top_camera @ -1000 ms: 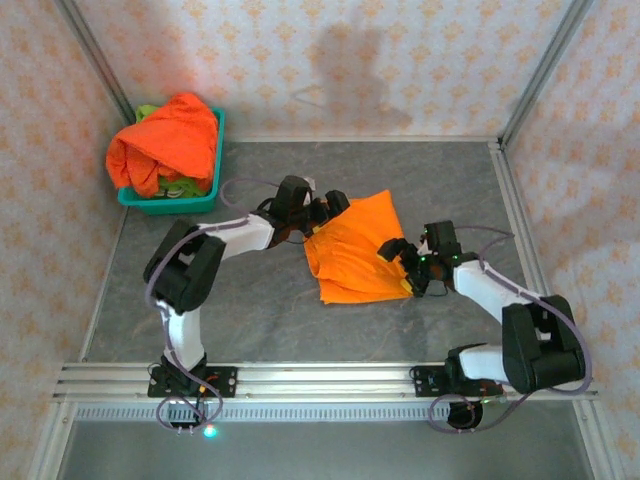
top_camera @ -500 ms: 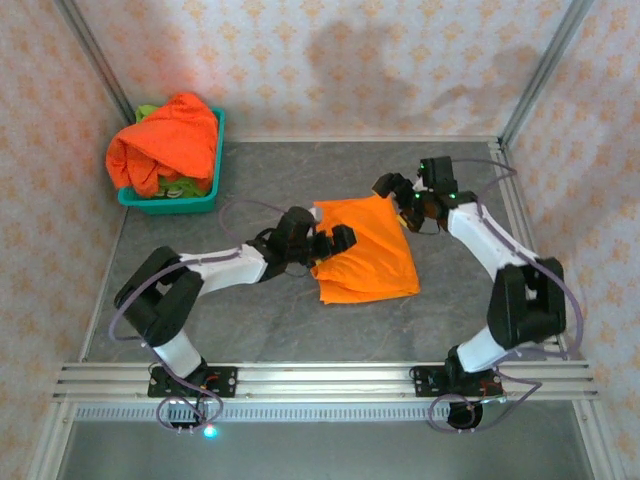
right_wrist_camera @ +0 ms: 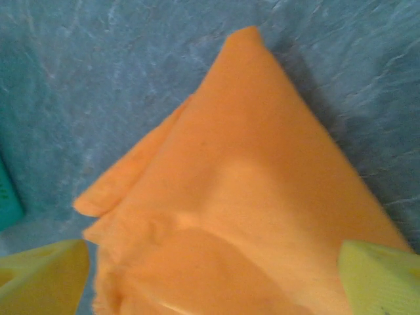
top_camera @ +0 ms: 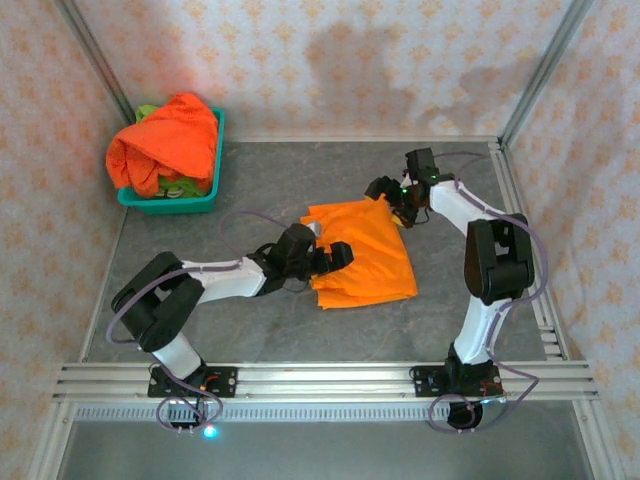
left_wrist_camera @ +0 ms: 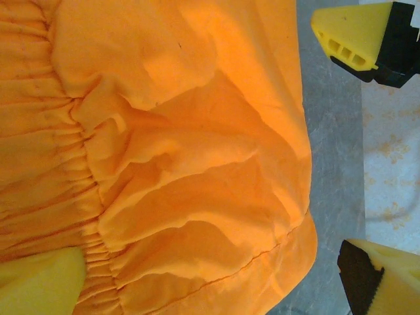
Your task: Fold and stack the shorts
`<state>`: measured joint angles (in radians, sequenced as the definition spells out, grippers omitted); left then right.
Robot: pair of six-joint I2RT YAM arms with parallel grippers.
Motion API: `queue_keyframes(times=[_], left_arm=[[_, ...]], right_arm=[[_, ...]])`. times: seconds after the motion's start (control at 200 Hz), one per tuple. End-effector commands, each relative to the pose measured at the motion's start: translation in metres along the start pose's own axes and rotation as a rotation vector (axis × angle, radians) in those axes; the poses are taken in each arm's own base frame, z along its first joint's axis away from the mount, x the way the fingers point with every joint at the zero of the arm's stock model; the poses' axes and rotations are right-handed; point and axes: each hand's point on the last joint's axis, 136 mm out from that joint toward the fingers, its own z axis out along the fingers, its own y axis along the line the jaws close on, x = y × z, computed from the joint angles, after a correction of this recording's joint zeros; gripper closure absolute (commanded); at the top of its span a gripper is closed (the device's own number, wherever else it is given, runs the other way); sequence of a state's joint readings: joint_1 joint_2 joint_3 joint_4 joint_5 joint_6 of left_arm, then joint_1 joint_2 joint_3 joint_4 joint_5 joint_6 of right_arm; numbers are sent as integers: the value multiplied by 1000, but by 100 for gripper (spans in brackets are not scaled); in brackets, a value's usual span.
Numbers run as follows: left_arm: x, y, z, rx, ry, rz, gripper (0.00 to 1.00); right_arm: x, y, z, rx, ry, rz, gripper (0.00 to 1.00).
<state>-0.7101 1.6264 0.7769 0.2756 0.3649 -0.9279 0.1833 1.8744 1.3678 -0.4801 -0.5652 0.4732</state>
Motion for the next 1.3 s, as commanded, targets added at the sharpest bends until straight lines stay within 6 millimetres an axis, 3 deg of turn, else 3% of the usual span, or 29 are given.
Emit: queue_keyframes(times=[0.0, 0.095, 0.21, 0.345, 0.48, 0.951, 1.226, 1.296], left_arm=[[-10, -8, -20, -30, -38, 84, 0], [-24, -29, -42, -6, -87, 140, 0], [-38, -40, -74, -15, -167, 209, 0], [-48, -40, -109, -44, -246, 278, 0], [-51, -37, -131, -51, -290, 299, 0], [-44, -20, -133, -67, -286, 272, 0], [-46, -13, -135, -76, -296, 262, 0], [-46, -10, -135, -79, -300, 256, 0]], right_arm=[[3, -24, -35, 169, -6, -200, 7], [18, -45, -38, 245, 51, -275, 11], [33, -60, -34, 283, 114, -316, 17], [38, -72, -30, 325, 149, -342, 28], [42, -75, -21, 329, 182, -356, 37], [55, -89, 4, 395, 261, -383, 69], [40, -104, -15, 537, 191, -411, 96], [33, -109, -26, 601, 164, -424, 98]])
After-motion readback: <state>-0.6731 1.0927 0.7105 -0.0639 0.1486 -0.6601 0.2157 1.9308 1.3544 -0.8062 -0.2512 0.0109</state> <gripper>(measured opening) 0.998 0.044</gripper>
